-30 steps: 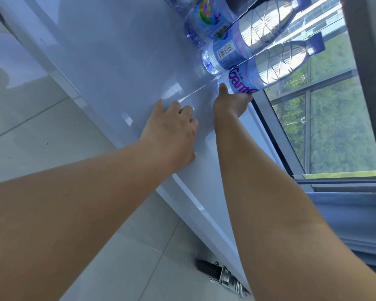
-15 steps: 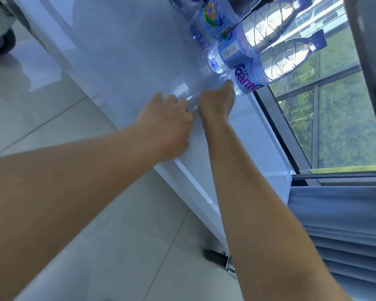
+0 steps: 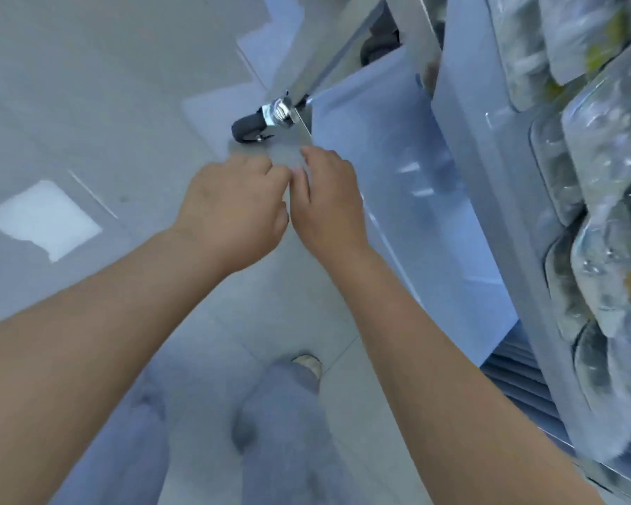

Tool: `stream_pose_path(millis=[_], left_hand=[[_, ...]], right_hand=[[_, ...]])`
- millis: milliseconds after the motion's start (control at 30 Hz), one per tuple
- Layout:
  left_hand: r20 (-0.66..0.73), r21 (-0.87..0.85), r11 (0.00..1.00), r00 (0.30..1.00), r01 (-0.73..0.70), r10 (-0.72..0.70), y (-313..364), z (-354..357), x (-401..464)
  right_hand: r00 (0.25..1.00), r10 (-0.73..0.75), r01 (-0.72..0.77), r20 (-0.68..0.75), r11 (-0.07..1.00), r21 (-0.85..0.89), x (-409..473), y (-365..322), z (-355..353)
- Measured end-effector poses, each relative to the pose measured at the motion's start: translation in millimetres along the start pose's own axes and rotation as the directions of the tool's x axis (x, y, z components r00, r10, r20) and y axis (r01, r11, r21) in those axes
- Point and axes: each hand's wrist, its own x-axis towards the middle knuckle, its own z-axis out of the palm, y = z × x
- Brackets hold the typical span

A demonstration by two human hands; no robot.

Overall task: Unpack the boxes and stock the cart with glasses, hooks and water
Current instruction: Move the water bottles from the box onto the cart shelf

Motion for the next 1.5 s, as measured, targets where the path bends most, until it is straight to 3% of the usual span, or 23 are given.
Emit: stream_pose_path(millis=[133,367,667,900,1167,1300,1500], left_hand=[[0.018,-0.102,0.980,0.985,0.173,-0.172,-20.3,-116.6,-21.6],[-0.021,-0.047,0.978,0.979,0.201,-0.202,-63.5,-284.6,-7.7],[0.073,0.021,0.981,0.978,0.194,-0.195,-81.7,-416.3,92.0],[0.144,0.067,0.979,0.969,0.194,-0.202,-126.1,-472.3,210.0],[0.286,0.059,0.985,0.943,0.160,-0.170,-206.0,-493.2,321.5],[0.411,0.109,0.992,0.905,0.068,-0.107,-251.2,-480.3,385.2],[0.503,0.086,0.992,0.856,0.089,-0.120,-307.3,-452.3,460.8]], right_hand=[[0.996,-0.010,0.011,0.091,1.000,-0.006,13.6,-101.4,-47.7],[0.983,0.028,-0.027,0.183,1.000,-0.005,73.4,-242.8,-133.1],[0.995,0.060,-0.065,0.078,0.995,0.070,192.2,-303.8,-217.4],[0.991,0.111,-0.118,0.081,0.989,0.093,304.1,-313.8,-235.2],[0.953,0.227,-0.241,0.202,0.969,0.048,410.4,-338.8,-203.2],[0.906,0.363,-0.392,0.219,0.914,0.105,469.4,-347.8,-167.9],[0.743,0.584,-0.661,0.328,0.719,0.216,536.0,-338.0,-100.7]])
